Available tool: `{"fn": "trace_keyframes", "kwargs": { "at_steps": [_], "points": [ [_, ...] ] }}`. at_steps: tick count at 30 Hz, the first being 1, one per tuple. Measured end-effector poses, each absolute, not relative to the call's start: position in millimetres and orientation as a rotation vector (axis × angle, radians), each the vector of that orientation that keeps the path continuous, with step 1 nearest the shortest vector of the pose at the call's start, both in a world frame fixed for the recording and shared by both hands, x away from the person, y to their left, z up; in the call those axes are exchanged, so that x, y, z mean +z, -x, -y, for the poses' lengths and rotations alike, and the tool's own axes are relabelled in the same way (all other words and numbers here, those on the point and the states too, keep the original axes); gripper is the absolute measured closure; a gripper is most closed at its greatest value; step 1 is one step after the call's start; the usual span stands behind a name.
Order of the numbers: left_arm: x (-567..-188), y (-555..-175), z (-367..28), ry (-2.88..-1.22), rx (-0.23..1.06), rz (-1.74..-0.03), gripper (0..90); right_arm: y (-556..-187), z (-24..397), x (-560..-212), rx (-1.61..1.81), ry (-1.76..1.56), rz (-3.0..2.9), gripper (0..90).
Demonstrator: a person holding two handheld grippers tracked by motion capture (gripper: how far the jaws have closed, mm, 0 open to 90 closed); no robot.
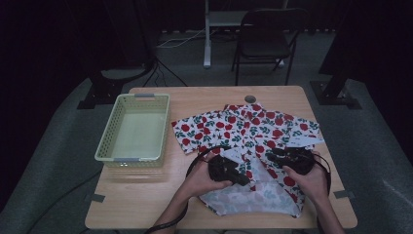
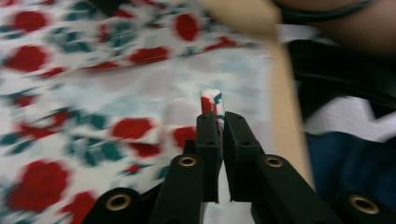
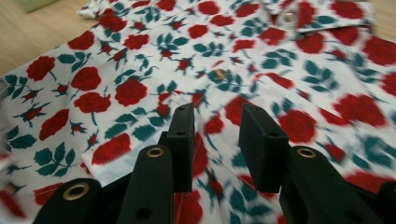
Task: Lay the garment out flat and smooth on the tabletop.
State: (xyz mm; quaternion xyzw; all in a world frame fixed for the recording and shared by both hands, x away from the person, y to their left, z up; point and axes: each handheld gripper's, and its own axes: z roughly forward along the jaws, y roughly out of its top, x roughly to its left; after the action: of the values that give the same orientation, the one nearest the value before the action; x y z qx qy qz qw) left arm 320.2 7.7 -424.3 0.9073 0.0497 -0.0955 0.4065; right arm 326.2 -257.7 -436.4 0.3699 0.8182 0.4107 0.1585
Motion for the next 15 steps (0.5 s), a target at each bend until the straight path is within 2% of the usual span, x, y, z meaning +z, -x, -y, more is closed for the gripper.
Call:
{"fn": "trace_keyframes", "kwargs": {
  "at_steps": [6,15],
  "points": [
    [-421.0,-318.3,-10.8,-2.229,-0.331,-0.065,80.6,-345.1,238.4,-437.6,1.165,-1.008,-2.43,65.4],
    [-423.1,-323.2,-14.5,-2.237,-0.252,-0.138,73.1,-365.2,221.2,-455.3,1.133,-1.017,-2.539,64.3]
  ]
}}
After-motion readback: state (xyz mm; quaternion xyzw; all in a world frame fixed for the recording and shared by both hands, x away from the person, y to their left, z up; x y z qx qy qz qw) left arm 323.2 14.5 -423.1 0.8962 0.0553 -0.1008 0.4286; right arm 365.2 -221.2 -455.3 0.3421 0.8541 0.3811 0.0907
